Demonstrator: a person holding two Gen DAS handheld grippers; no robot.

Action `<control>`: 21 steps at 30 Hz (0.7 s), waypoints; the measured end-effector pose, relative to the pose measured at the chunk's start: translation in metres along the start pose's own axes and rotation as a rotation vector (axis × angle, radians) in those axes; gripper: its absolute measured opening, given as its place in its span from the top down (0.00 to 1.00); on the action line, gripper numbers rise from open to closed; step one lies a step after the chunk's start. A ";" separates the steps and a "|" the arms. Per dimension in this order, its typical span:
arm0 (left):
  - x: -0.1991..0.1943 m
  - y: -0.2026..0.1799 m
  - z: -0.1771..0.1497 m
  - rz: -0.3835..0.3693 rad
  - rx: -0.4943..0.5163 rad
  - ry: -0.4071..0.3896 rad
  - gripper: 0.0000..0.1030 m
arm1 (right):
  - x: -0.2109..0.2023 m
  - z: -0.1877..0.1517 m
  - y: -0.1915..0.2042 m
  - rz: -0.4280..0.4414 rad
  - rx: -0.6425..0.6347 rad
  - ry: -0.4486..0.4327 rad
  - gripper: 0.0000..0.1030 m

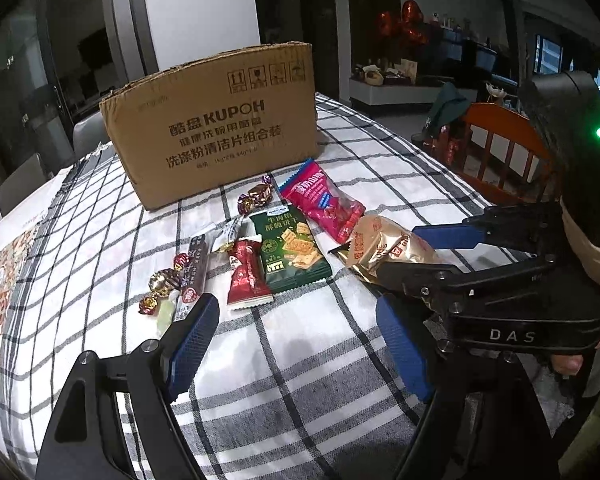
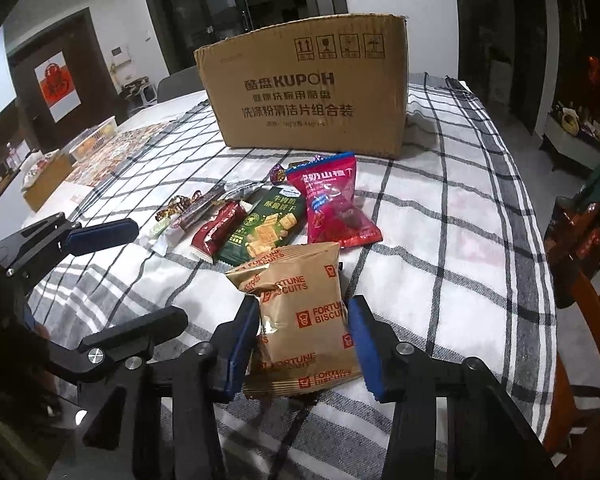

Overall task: Organize snacks
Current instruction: 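Grasp the tan Fortune Biscuits bag with the right gripper, then grasp the black-and-gold bar with the left gripper while the right gripper holds the biscuits bag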

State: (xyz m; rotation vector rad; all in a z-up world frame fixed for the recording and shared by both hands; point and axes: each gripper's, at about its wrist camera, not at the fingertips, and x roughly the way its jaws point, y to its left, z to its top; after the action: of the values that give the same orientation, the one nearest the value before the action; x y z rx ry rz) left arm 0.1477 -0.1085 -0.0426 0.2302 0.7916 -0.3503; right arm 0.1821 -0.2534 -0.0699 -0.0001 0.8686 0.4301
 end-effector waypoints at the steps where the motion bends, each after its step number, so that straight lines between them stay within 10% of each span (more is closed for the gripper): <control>1: 0.000 0.000 0.000 -0.002 -0.002 0.002 0.21 | -0.001 0.000 0.000 -0.002 0.002 -0.002 0.59; 21: 0.012 -0.030 0.025 -0.057 -0.100 0.043 0.31 | -0.057 -0.010 -0.021 -0.316 0.052 -0.209 0.64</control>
State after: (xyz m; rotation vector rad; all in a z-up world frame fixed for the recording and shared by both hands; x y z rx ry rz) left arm 0.1597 -0.1466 -0.0365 0.1217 0.8573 -0.3591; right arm 0.1497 -0.2955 -0.0380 -0.0431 0.6593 0.1081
